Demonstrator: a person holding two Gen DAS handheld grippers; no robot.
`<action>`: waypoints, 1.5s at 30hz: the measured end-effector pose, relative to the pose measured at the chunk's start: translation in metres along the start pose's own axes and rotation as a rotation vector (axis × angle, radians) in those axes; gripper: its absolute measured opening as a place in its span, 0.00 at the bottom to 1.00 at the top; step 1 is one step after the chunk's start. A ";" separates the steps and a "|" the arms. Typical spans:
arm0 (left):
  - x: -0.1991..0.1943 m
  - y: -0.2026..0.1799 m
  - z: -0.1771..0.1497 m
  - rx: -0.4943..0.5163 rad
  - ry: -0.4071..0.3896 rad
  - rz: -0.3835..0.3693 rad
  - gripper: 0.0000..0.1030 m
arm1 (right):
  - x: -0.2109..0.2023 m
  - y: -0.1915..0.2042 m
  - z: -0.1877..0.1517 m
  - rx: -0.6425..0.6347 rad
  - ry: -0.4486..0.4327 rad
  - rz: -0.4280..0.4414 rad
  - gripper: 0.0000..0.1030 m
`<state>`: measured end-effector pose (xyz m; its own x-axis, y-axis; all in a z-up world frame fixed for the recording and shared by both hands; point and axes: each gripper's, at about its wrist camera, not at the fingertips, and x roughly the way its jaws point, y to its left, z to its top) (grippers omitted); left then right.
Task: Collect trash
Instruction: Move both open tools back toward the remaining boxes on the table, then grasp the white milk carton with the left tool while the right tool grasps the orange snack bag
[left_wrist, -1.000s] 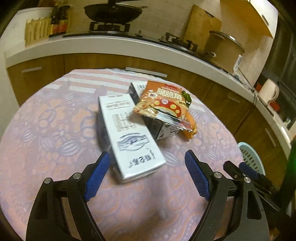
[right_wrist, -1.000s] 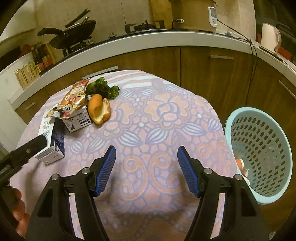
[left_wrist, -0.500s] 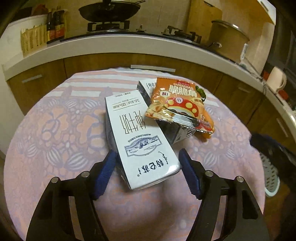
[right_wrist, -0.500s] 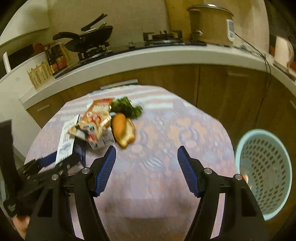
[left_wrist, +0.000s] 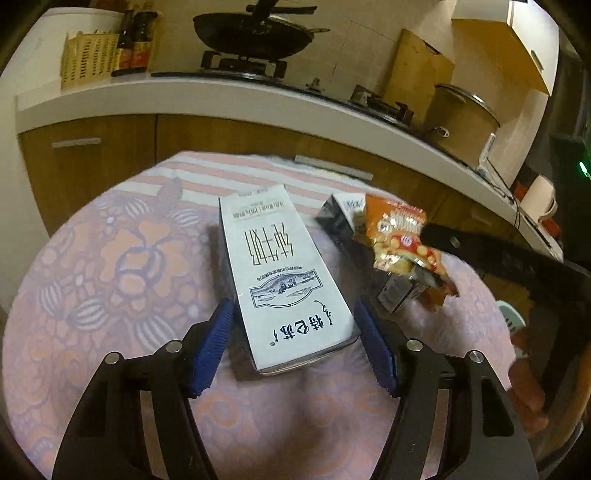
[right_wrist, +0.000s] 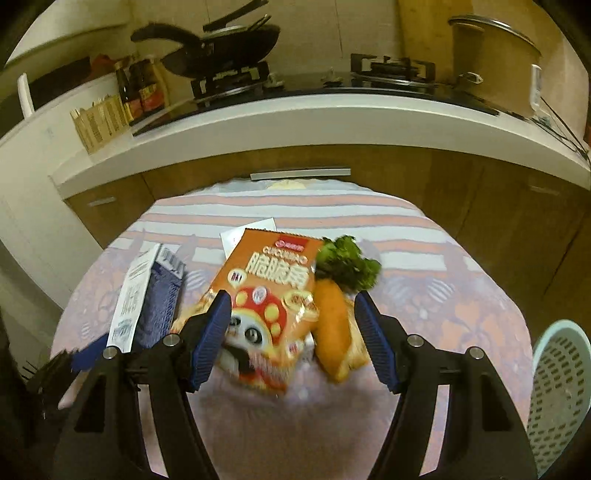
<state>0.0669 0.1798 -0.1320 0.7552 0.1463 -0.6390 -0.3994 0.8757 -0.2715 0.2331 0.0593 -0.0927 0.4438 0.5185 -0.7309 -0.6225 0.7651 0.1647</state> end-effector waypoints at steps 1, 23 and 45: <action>-0.002 -0.001 0.001 0.006 -0.012 0.002 0.63 | 0.008 0.000 0.002 0.004 0.013 -0.006 0.63; -0.005 -0.001 0.001 0.002 -0.032 -0.003 0.62 | -0.018 -0.005 -0.004 -0.038 -0.098 -0.074 0.06; -0.053 -0.059 0.021 0.093 -0.145 -0.088 0.59 | -0.102 -0.057 -0.025 0.014 -0.221 -0.104 0.05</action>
<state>0.0613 0.1301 -0.0667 0.8547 0.1267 -0.5034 -0.2842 0.9257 -0.2496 0.2071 -0.0469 -0.0440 0.6366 0.5062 -0.5819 -0.5577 0.8233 0.1060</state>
